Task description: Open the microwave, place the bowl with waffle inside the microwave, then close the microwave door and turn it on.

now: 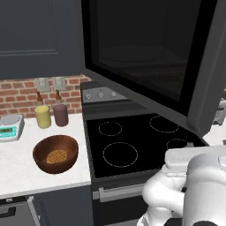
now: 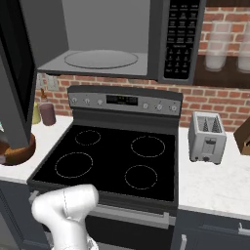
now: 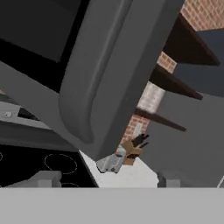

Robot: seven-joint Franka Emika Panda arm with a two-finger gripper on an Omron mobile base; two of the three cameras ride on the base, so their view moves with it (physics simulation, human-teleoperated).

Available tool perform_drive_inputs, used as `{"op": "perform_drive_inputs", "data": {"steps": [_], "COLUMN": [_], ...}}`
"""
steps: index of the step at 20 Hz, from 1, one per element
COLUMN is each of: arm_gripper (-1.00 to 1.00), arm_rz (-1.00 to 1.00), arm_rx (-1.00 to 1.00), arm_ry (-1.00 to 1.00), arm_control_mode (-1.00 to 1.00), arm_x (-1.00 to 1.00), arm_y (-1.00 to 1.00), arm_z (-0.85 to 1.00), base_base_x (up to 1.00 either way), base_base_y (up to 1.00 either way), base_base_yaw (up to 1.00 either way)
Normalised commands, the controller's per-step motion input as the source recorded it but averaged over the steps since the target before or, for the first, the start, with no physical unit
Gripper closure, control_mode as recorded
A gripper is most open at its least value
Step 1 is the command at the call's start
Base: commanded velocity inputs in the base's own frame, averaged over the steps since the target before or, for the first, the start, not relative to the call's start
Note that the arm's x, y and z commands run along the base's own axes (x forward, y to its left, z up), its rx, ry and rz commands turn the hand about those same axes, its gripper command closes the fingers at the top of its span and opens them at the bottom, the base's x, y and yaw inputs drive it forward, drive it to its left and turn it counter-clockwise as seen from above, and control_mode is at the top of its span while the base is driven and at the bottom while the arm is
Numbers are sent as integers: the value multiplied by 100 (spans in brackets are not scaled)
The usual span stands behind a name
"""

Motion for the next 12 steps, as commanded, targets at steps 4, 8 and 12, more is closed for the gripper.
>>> {"op": "perform_drive_inputs", "data": {"steps": [4, 8, 12], "arm_gripper": [-100, -100, -100], "arm_rz": [20, 16, 15], "arm_rx": [1, 17, 38], "arm_ry": [-14, -25, -14], "arm_control_mode": [-100, -100, -100], "arm_x": [-100, -100, -80], "arm_y": [-59, -77, -100], "arm_z": [-100, -62, 0], "base_base_x": [0, 0, 0], "base_base_y": [0, 0, 0], "base_base_yaw": [0, 0, 0]}}
